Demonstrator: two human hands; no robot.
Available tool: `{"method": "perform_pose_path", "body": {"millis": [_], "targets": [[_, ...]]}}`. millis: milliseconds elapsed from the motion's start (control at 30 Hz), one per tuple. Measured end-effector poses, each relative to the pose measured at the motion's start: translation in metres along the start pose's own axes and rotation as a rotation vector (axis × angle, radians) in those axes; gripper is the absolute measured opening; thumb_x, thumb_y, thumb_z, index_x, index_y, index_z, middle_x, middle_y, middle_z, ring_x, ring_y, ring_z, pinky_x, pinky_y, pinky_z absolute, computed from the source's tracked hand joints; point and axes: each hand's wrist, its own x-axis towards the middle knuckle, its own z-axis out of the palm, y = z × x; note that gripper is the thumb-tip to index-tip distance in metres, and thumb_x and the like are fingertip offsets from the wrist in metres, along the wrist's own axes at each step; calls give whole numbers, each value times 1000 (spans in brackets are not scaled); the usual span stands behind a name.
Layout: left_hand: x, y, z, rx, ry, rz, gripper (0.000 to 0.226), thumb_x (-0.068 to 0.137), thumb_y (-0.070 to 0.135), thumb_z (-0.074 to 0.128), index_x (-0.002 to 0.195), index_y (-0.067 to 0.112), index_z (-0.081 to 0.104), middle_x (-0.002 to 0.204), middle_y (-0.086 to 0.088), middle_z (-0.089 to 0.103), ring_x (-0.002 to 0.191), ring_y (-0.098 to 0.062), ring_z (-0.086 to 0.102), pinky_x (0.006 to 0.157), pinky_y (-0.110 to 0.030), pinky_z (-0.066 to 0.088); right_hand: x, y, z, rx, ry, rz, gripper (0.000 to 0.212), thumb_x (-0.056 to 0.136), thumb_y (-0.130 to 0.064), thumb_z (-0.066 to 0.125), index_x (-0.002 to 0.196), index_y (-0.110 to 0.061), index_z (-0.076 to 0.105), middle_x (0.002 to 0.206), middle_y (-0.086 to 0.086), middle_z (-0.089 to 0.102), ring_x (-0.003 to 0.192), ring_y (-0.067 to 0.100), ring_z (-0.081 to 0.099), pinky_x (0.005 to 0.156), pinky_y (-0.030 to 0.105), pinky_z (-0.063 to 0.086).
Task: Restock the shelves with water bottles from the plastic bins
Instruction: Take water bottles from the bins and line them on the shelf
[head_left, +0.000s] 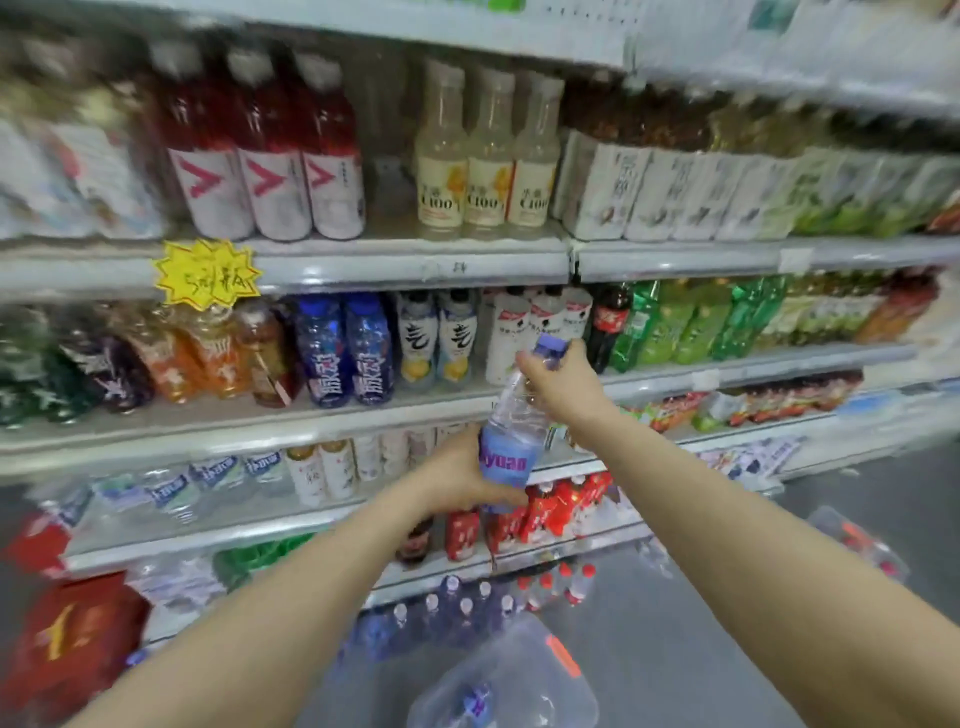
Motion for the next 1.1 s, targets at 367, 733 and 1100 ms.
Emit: {"method": "perform_pose_path", "body": {"millis": [367,733,1100], "targets": [[-10,78,-256,768,452,154,46,84,34,68,126,21,55,122,-2,58,111,-22,56,94,-35,45,24,-251,-48,47,-112,-540,21,94,-29,63,109,-21,51,99,4,69,75,12,69,63,28,54],[7,109,-461,793,936,101,61,89,36,64,141,14,42,137,-11,51,124,-31,49,99,-42,43,77,-474,-11,145,48,-844,13,97,-33,56,104,-27,47,75,-10,65,68,11,59,68,33,48],[80,106,-494,612,767,46,79,93,38,59,149,1,17,135,-17,51,121,-32,50,90,-38,43,182,-484,63,93,-8,-721,37,100,-29,54,129,-11,39,107,12,63,83,18,64,84,34,56]]}}
